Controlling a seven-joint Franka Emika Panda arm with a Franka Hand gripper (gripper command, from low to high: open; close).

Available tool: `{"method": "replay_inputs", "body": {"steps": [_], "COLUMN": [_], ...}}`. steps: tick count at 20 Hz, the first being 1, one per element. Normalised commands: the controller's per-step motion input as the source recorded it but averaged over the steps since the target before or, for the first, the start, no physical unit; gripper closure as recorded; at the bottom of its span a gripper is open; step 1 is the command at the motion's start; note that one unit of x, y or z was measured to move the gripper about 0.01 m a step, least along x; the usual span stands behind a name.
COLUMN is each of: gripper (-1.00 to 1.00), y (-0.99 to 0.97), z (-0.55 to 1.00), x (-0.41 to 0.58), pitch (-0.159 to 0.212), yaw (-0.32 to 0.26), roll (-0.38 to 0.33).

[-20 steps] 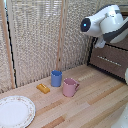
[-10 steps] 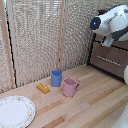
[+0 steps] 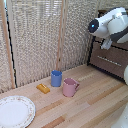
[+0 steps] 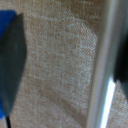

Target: Propose to navigate your clamp on the clench of the first drawer. Use gentle force to register to the cabinet. Send posterior your swing mandate till over it lurks, a cup of pink essence. Fortify your grip after aiming concentric with the pink cup’s periphery. Manoeuvre the pink towards the cabinet's top. Drop your compression till the cup is resting inside.

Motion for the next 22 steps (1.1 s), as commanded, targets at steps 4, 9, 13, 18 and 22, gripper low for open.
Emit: {"method": "replay_inputs", "body": {"steps": [4,9,13,18,22], "gripper": [1.00,1.00,1.00,1.00,1.00], "y": [0.00,0.40,0.78,0.99,1.00], "z": [0.06,0.09,0.00,-0.34,-0.22], "x": [0.019,0.148,0.261,0.011,0.041], "pitch": [0.148,0.133,0.115,0.021,-0.003], "yaw": [0.042,-0.002,-0.027,0.000,0.000], "roll": [0.162,0.264,0.197,-0.005,-0.032]}}
